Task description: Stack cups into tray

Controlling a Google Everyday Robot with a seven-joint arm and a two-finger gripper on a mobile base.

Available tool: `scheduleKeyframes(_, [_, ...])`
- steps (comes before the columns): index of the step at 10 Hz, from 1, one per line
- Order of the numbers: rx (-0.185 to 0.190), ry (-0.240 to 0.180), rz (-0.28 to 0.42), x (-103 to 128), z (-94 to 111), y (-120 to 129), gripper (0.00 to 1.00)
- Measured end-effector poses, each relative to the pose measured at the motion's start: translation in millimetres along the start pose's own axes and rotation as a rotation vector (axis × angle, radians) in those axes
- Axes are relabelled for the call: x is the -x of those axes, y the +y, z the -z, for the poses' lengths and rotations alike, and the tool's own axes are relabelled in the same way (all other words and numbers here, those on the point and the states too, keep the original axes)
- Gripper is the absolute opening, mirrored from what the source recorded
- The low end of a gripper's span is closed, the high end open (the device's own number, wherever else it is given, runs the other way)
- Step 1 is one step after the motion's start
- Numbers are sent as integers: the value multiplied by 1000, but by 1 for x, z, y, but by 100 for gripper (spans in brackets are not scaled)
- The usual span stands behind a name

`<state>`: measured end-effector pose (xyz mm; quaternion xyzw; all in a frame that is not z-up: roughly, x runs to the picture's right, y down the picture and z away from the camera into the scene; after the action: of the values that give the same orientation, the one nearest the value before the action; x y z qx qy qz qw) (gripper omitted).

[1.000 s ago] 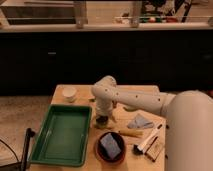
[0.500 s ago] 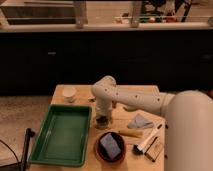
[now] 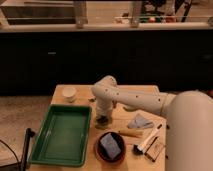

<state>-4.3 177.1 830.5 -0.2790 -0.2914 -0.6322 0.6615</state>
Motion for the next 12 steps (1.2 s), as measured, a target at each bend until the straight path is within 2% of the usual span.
scheduleKeyframes(9, [2,5,6,2,8,1,0])
scheduleKeyframes(12, [6,16,18,4,17,-2,0])
